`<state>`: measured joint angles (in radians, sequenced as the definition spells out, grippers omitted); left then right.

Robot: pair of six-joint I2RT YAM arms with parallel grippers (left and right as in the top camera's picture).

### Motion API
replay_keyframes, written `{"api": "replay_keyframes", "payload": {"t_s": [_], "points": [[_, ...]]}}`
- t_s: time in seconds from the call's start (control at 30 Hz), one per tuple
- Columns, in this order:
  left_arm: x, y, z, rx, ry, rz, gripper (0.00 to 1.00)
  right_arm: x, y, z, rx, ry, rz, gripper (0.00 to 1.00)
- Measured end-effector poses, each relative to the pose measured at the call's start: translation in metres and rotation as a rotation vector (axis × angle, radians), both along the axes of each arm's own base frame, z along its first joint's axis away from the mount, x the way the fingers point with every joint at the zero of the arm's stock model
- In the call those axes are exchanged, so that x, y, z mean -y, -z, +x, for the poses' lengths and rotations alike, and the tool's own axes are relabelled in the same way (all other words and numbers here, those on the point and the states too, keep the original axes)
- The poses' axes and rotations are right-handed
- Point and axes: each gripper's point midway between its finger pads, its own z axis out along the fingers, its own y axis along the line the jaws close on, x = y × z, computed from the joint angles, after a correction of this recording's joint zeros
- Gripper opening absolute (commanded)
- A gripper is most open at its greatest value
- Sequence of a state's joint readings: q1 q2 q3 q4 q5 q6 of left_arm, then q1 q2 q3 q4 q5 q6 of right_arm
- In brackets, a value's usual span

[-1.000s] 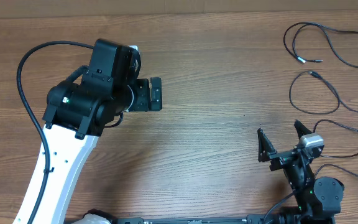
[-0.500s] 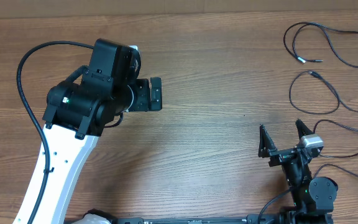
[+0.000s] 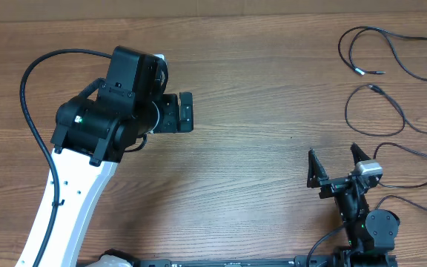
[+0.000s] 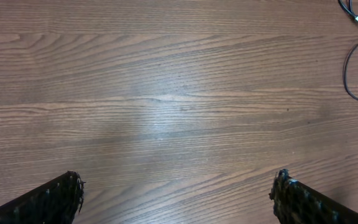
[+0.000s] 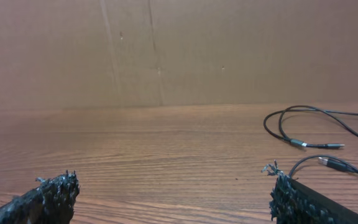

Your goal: Untangle cables

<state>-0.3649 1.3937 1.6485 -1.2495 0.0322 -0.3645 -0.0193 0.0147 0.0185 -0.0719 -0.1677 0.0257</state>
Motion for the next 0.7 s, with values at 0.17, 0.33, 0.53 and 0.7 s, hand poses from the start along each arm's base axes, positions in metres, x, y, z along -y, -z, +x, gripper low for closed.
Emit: {"api": "replay_keyframes", "payload": {"t_s": [0.17, 0.33, 0.53, 0.7], "points": [[0.0, 0.0, 0.0, 0.0, 0.0, 0.0, 0.99, 0.0, 0.0, 0.0, 0.0, 0.0, 0.0, 1.0], [0.0, 0.0, 0.0, 0.0, 0.0, 0.0, 1.0, 0.0004, 0.0, 0.0001, 0.0, 0.003, 0.0, 1.0], [0.0, 0.0, 0.0, 0.0, 0.0, 0.0, 0.99, 0.0035, 0.0014, 0.0005, 0.002, 0.02, -0.049, 1.0], [0.0, 0.0, 0.0, 0.0, 0.0, 0.0, 1.0, 0.0055, 0.0021, 0.0008, 0.01, 0.03, -0.119, 1.0]]}}
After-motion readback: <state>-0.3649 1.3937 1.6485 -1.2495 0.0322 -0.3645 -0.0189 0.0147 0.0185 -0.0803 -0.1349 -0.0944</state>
